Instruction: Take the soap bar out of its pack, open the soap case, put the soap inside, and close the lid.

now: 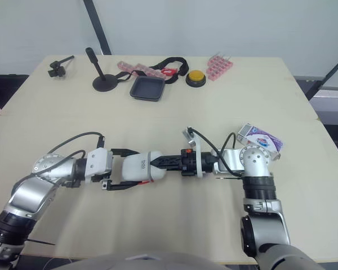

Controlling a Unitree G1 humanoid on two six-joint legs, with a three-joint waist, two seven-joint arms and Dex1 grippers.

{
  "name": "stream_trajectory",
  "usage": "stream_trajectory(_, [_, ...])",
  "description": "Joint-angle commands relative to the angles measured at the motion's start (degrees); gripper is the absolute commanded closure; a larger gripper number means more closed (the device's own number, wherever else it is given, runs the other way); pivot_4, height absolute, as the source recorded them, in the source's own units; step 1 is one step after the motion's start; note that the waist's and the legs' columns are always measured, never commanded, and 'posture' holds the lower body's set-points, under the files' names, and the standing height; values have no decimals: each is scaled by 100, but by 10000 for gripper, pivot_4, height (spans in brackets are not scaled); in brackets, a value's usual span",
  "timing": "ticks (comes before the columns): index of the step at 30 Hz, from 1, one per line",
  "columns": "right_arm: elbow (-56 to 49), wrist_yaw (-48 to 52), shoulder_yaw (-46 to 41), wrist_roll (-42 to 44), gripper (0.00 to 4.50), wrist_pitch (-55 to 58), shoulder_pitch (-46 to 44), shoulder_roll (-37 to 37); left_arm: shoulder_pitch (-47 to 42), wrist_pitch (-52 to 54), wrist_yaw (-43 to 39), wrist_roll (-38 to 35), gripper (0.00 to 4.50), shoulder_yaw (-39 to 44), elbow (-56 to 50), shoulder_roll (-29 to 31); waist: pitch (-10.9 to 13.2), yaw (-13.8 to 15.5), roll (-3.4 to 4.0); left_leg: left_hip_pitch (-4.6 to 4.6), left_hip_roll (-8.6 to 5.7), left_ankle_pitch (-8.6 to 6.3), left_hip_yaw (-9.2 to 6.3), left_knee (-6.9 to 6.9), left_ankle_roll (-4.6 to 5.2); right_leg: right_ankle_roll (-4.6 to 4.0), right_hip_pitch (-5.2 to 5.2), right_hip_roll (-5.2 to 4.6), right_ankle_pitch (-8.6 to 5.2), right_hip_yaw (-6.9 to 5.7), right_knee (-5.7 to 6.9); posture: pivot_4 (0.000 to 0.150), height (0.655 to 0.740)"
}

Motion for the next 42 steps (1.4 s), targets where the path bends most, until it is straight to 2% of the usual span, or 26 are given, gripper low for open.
stream_trajectory(1, [-108,-202,-288,792,23811,12,-9,-176,20,-55,60,-41,10168,121,37,44,0,-1,0,0,0,0,0,0,0,0,0,0,0,0,0,1500,7400])
stream_trajectory(14, [-433,-1700,506,3281,23811,-1434,322,-1497,37,-362,221,-5,10168,227,282,96,0,2,0,0,0,0,0,0,0,1,1,1,0,1,0,1500,7400])
stream_trajectory(20, [-708,-1845,633,3332,23811,-1795,326,-1763,-36,-276,269,-213,10168,295,408,-10,-1,7,-2,-3,-1,0,0,1,0,1,1,0,0,1,-2,1500,7400])
stream_trajectory(25, [-1300,-2270,236,3332,23811,-2217,363,-2300,-204,-492,-15,-169,10168,278,963,34,-1,37,-3,-7,-3,0,0,4,0,2,0,-1,1,0,-3,1500,7400])
stream_trajectory(30, [-1940,-3952,-62,3332,23811,-2908,405,-2481,-491,-701,-149,-32,10168,119,1457,-111,-3,51,-6,-5,-2,0,0,4,0,3,0,0,1,1,-1,1500,7400])
stream_trajectory(34, [-2132,-3207,-5,3332,23811,-2279,778,-4144,-641,-782,-201,43,10168,-45,1620,-313,0,155,-4,-12,-17,-2,-1,1,0,9,2,-14,0,1,-13,1500,7400])
stream_trajectory(37, [-1551,-2797,413,3332,23811,-1688,1067,-5574,-770,-871,-266,106,10168,-127,1804,-409,0,199,-7,-9,-8,-3,-3,-5,1,12,22,-9,-1,-10,-38,1500,7400])
stream_trajectory(39, [-1060,-2585,723,3332,23811,-1379,766,-6167,-892,-931,-326,157,10168,-192,1924,-463,2,191,-10,-10,-8,-3,-2,0,1,13,25,-10,-1,-10,-41,1500,7400])
stream_trajectory(42, [-785,-2325,1174,3332,23811,-1158,368,-6579,-982,-960,-388,167,10168,-221,2006,-502,2,122,-9,-9,-7,-3,-2,6,1,13,25,-9,-1,-8,-33,1500,7400])
